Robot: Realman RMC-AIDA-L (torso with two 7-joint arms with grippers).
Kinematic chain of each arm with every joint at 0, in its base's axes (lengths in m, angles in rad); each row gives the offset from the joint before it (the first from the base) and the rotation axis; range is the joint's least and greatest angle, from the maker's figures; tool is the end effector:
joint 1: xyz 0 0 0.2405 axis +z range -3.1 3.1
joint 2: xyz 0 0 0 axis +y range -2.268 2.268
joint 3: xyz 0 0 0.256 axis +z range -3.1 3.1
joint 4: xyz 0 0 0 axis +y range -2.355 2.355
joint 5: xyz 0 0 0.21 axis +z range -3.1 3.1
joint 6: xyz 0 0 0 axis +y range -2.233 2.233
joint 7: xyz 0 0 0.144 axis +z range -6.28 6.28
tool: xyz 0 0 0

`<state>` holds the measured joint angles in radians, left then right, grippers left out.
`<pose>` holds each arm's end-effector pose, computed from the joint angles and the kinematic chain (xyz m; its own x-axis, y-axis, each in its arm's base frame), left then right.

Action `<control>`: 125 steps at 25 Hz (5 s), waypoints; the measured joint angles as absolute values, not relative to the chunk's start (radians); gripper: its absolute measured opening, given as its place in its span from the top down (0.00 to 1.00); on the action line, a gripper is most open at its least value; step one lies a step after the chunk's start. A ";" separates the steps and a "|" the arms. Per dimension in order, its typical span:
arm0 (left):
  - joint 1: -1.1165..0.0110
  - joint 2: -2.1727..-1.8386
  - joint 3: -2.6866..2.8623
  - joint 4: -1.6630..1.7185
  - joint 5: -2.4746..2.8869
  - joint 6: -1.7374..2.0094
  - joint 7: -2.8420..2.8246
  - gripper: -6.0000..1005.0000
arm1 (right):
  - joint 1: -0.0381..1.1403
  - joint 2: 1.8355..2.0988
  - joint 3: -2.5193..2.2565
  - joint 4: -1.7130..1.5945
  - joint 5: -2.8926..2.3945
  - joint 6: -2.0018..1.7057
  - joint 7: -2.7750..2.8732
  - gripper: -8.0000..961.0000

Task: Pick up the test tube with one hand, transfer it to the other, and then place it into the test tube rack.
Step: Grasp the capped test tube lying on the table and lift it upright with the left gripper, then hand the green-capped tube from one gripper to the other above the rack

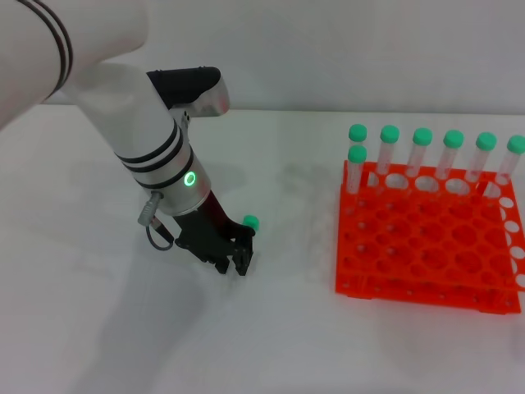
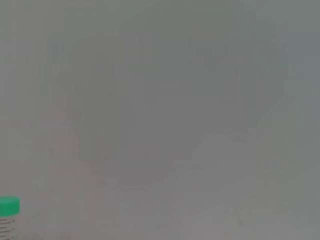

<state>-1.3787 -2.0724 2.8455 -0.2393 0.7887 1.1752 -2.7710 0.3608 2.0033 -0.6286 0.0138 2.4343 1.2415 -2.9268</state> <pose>-0.1652 0.4201 -0.0649 0.2503 0.9626 -0.1038 0.8389 -0.2692 -0.4731 0.4019 0.2910 0.0513 0.7603 0.0035 -0.6496 -0.6481 0.0719 -0.7581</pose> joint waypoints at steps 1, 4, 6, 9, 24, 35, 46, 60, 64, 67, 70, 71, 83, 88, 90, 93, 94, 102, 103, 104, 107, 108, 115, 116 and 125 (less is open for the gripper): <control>-1.378 -2.072 2.845 -0.239 0.789 1.175 -2.772 0.72 | 0.361 2.003 -0.628 0.014 2.436 1.241 -2.927 0.10; -1.373 -2.072 2.845 -0.236 0.791 1.180 -2.772 0.72 | 0.361 2.003 -0.629 0.014 2.436 1.241 -2.927 0.10; -1.371 -2.072 2.845 -0.229 0.791 1.182 -2.772 0.72 | 0.362 2.003 -0.631 0.014 2.437 1.241 -2.927 0.10; -1.369 -2.071 2.845 -0.222 0.792 1.183 -2.771 0.72 | 0.362 2.003 -0.633 0.014 2.438 1.241 -2.927 0.10; -1.356 -2.072 2.845 -0.222 0.793 1.177 -2.768 0.72 | 0.359 2.003 -0.626 0.014 2.437 1.242 -2.927 0.10; -1.353 -2.070 2.845 -0.217 0.801 1.174 -2.719 0.73 | 0.363 2.005 -0.624 0.013 2.437 1.241 -2.927 0.11; -1.325 -2.028 2.844 -0.280 0.514 1.042 -2.483 0.81 | 0.354 2.011 -0.558 0.011 2.491 1.244 -2.917 0.12; -0.944 -2.038 2.844 -0.249 -0.687 1.086 -1.415 0.81 | 0.288 2.005 -0.540 -0.058 2.481 1.275 -2.451 0.14; -0.860 -2.060 2.843 -0.175 -0.832 1.235 -1.114 0.81 | 0.246 1.996 -0.643 -0.148 2.479 1.301 -2.306 0.14; -0.828 -2.080 2.843 -0.086 -0.835 1.319 -0.904 0.81 | 0.209 1.973 -0.742 -0.225 2.465 1.366 -2.206 0.14; -0.822 -2.083 2.843 0.041 -0.782 1.309 -0.745 0.81 | 0.195 1.937 -0.788 -0.273 2.386 1.477 -2.134 0.14; -0.823 -2.084 2.843 0.073 -0.758 1.296 -0.711 0.81 | 0.196 1.925 -0.792 -0.289 2.337 1.524 -2.113 0.14; -0.893 -2.099 2.840 0.289 -0.569 1.077 -0.508 0.81 | 0.335 1.959 -0.803 -0.514 1.855 1.708 -2.013 0.15; -0.906 -2.099 2.840 0.302 -0.560 1.070 -0.495 0.81 | 0.396 1.973 -0.804 -0.517 1.797 1.662 -2.002 0.15; -0.907 -2.100 2.836 0.303 -0.558 1.070 -0.493 0.81 | 0.412 1.977 -0.804 -0.518 1.788 1.656 -2.001 0.15; -0.908 -2.100 2.832 0.304 -0.557 1.069 -0.492 0.81 | 0.430 1.982 -0.808 -0.518 1.784 1.659 -1.999 0.16; -0.908 -2.100 2.832 0.304 -0.557 1.069 -0.492 0.81 | 0.436 1.983 -0.813 -0.519 1.783 1.661 -1.998 0.16; -0.910 -2.100 2.832 0.305 -0.557 1.069 -0.491 0.81 | 0.454 1.988 -0.822 -0.527 1.787 1.661 -1.989 0.20; -0.909 -2.100 2.832 0.305 -0.557 1.069 -0.491 0.81 | 0.453 1.988 -0.820 -0.528 1.789 1.662 -1.991 0.23; -0.908 -2.100 2.832 0.305 -0.558 1.069 -0.490 0.81 | 0.451 1.988 -0.819 -0.530 1.790 1.664 -1.994 0.27; -0.904 -2.099 2.832 0.304 -0.561 1.069 -0.486 0.81 | 0.443 1.986 -0.818 -0.538 1.792 1.670 -2.001 0.39; -0.904 -2.099 2.832 0.304 -0.562 1.069 -0.485 0.81 | 0.441 1.985 -0.818 -0.540 1.792 1.671 -2.004 0.44; -0.899 -2.098 2.830 0.304 -0.562 1.070 -0.483 0.81 | 0.434 1.984 -0.818 -0.544 1.792 1.685 -2.011 0.67; -0.899 -2.098 2.830 0.304 -0.562 1.071 -0.482 0.81 | 0.434 1.983 -0.818 -0.544 1.792 1.689 -2.011 0.69; -0.847 -2.103 2.801 0.351 -0.576 1.050 -0.329 0.81 | 0.431 1.980 -0.816 -0.545 1.791 1.713 -2.011 0.79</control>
